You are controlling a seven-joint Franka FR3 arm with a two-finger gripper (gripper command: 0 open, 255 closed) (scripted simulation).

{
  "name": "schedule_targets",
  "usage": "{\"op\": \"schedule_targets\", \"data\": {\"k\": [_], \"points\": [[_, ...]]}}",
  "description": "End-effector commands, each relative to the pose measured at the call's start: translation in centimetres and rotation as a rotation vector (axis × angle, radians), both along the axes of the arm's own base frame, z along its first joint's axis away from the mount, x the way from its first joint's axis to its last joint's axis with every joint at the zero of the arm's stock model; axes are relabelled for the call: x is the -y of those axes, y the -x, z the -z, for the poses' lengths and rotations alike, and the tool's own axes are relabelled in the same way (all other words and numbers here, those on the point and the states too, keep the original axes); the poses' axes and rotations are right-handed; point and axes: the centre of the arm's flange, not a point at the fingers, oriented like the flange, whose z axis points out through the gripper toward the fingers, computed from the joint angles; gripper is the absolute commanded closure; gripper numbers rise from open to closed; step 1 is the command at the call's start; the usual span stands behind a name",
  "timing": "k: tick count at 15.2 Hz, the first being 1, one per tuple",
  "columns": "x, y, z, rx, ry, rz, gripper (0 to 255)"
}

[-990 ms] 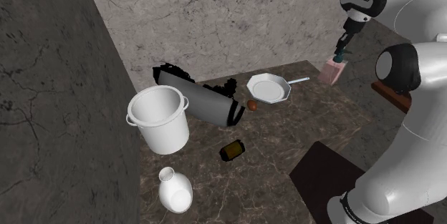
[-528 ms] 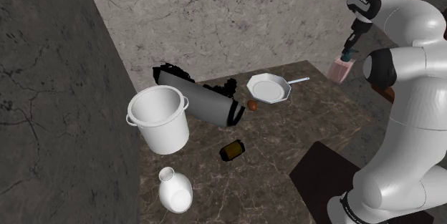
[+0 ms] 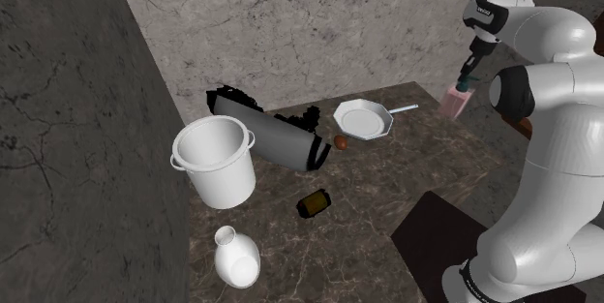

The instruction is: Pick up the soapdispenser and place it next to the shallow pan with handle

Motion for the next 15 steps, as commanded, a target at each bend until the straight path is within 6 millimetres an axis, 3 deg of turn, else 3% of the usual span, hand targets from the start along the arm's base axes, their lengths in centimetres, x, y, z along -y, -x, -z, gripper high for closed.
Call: {"op": "schedule_targets", "data": {"k": [1,9,15], "points": [[0.0,-0.1,1.1,0.0,0.001,0.0,255],[0.0,-0.1,5.5,0.0,0.001,0.0,255],[0.0,-0.1,5.5,0.0,0.001,0.0,255]]}}
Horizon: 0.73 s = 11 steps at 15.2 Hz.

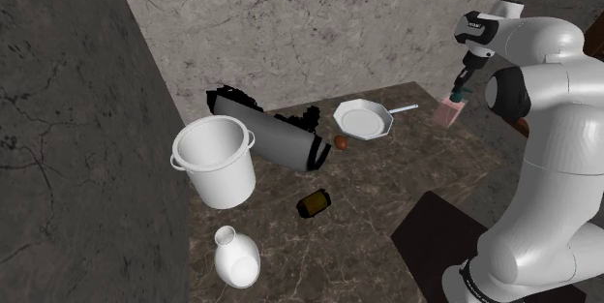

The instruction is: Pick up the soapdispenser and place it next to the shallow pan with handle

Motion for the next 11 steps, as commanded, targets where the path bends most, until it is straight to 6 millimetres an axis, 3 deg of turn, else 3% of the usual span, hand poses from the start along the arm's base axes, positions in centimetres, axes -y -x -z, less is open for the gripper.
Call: {"op": "schedule_targets", "data": {"k": [1,2,3,8,11], "points": [[0.0,0.0,0.0,0.0,0.0,0.0,255],[0.0,0.0,0.0,0.0,0.0,0.0,255],[0.0,0.0,0.0,0.0,0.0,0.0,0],[0.0,0.0,0.0,0.0,0.0,0.0,0],[0.2,0.2,-4.0,0.0,0.0,0.0,0]]}}
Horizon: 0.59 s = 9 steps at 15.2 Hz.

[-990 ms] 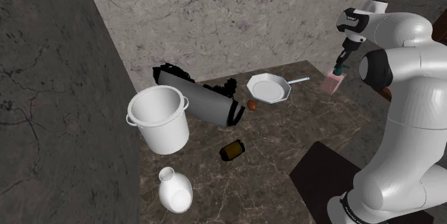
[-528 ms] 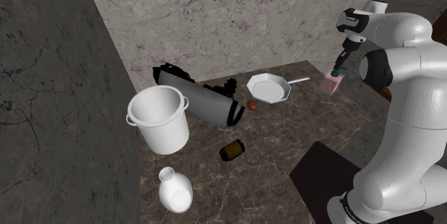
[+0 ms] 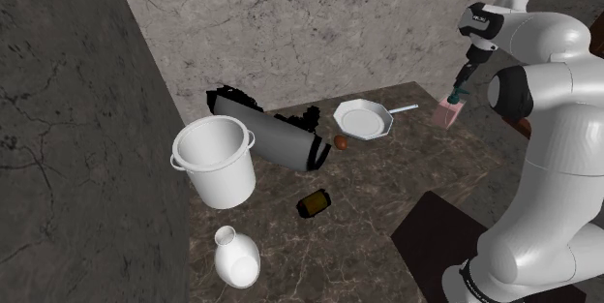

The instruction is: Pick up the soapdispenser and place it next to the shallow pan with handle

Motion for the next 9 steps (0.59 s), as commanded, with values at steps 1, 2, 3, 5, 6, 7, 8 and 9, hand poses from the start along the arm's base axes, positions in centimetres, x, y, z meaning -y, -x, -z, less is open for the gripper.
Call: {"op": "schedule_targets", "data": {"k": [1,2,3,5,6,7,8,9], "points": [[0.21,0.15,-2.31,-0.001,-0.001,0.0,0],[0.21,0.15,-2.31,-0.001,-0.001,0.0,0],[0.2,0.15,-2.31,-0.001,-0.001,0.0,0],[0.21,0.15,-2.31,-0.001,-0.001,0.0,0],[0.21,0.15,-2.31,-0.001,-0.001,0.0,0],[0.21,0.15,-2.31,-0.001,-0.001,0.0,0],[0.21,0.15,-2.31,-0.001,-0.001,0.0,0],[0.21,0.15,-2.31,-0.001,-0.001,0.0,0]]}}
